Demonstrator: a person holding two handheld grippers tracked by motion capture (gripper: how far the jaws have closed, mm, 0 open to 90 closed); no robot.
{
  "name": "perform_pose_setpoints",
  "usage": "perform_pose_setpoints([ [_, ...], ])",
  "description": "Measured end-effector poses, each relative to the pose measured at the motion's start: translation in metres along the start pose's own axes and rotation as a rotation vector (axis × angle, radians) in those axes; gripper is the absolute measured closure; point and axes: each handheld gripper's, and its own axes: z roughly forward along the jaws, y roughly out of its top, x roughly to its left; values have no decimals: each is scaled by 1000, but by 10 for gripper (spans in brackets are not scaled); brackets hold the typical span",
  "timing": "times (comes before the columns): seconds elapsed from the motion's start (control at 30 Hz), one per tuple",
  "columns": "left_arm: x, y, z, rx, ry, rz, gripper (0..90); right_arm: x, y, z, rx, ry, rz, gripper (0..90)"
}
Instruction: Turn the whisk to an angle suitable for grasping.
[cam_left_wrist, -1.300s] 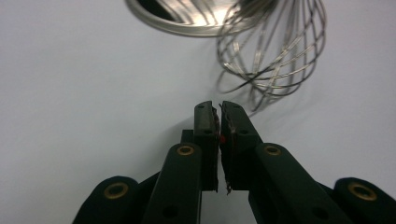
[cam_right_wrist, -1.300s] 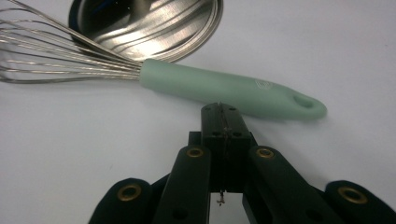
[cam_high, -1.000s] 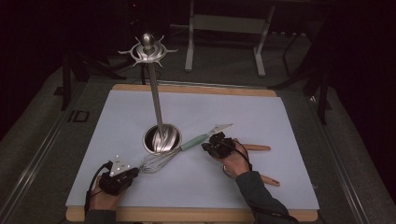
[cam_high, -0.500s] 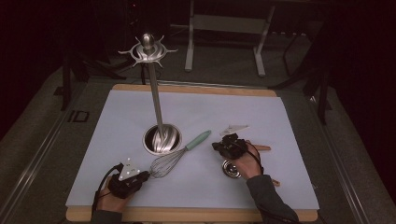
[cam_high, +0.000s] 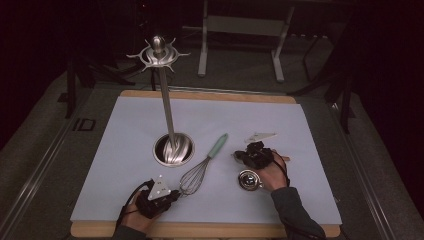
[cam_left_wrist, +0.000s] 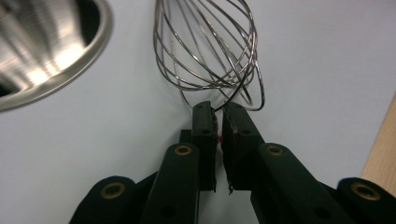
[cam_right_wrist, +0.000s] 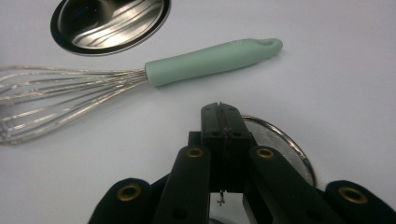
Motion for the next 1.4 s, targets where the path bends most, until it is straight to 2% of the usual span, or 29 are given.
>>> perform_pose_setpoints([
  [0.3,-22,21,22,-2,-53,52,847,-8,1,-8,-19,-13,10,892],
  [0.5,-37,35,38,-12,-95,63,855,-10,1,-10,-14,-19,16,885],
  [0.7,-52,49,54,-21,-135,83,862,-13,4,-16,-12,-34,-3,881],
  [0.87,-59,58,64,-21,-154,96,865,-17,4,-17,-13,-45,5,873],
  [1.03,-60,62,69,-25,-183,84,866,-19,3,-17,-9,-45,10,848],
  [1.13,-58,59,66,-9,-169,91,866,-20,3,-18,-7,-42,11,842],
  [1.33,-48,51,55,-12,-143,67,865,-21,5,-17,-3,-28,20,816],
  [1.4,-41,46,49,-14,-122,53,865,-22,6,-16,1,-27,17,809],
])
